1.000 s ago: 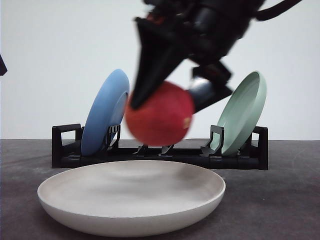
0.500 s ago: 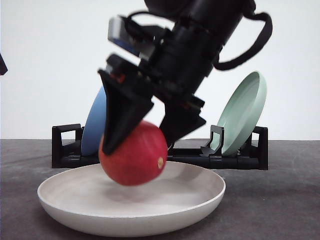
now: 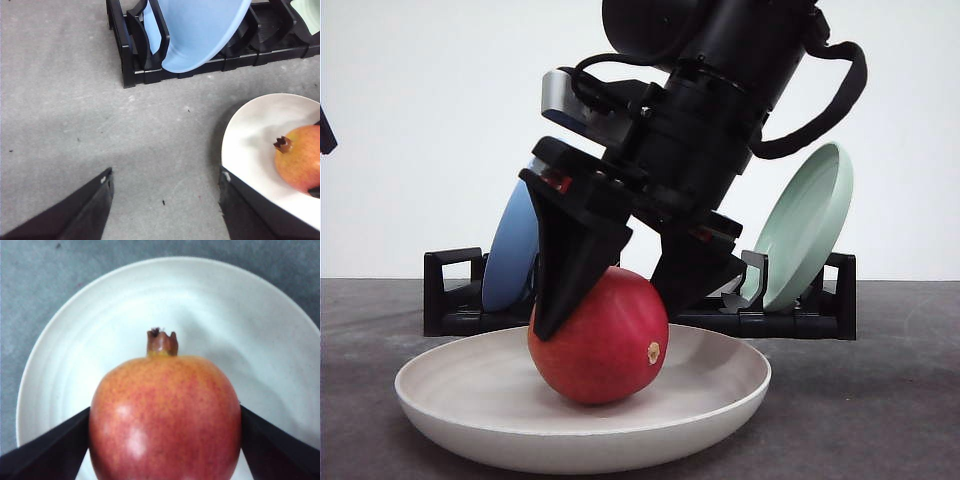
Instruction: Place pomegranate in white plate
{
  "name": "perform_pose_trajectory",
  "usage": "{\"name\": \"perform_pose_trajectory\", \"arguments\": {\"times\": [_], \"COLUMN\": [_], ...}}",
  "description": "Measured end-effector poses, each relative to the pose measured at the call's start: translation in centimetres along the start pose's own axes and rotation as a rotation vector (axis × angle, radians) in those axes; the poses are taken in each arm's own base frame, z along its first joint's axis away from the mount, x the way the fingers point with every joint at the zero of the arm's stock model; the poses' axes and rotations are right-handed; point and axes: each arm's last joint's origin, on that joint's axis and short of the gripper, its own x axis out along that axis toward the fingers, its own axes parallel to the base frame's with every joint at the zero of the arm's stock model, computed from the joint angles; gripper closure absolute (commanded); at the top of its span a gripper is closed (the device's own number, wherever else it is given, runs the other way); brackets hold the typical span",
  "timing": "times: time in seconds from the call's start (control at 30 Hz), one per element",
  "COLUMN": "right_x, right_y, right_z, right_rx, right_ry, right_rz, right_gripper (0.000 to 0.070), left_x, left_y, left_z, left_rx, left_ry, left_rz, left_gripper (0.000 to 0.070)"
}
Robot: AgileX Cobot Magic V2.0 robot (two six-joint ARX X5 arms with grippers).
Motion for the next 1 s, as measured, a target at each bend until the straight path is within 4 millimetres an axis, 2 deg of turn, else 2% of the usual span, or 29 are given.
{"name": "perform_pose_trajectory", "arguments": {"times": [0.4,0.57,0.87,1.0], "right_x": [0.0,0.0,-0.1,-1.3], "right_y": [0.0,0.0,-0.1,0.0], "right_z": [0.0,-0.2,-0.2,0.1], "right_rx": [0.001,0.005,0.010,0.006], "right_ry": [0.002,0.018,0.021,-0.023], "right_rz": [0.000,-0.002,-0.003,-0.027], "right_gripper": [0.0188,0.0083,0.0080,0.0080], "left_x": [0.0,0.0,0.0,0.0], "left_y": [0.0,0.0,0.0,0.0], "left_z": [0.0,0.0,0.0,0.0], "left_rx": [0.000,0.000,0.000,0.000], "left_ry": [-0.001,-0.001,-0.001,-0.001], "left_rz": [0.000,0.000,0.000,0.000], "left_gripper": [0.0307,0.0307,0.0307,0.0307]}}
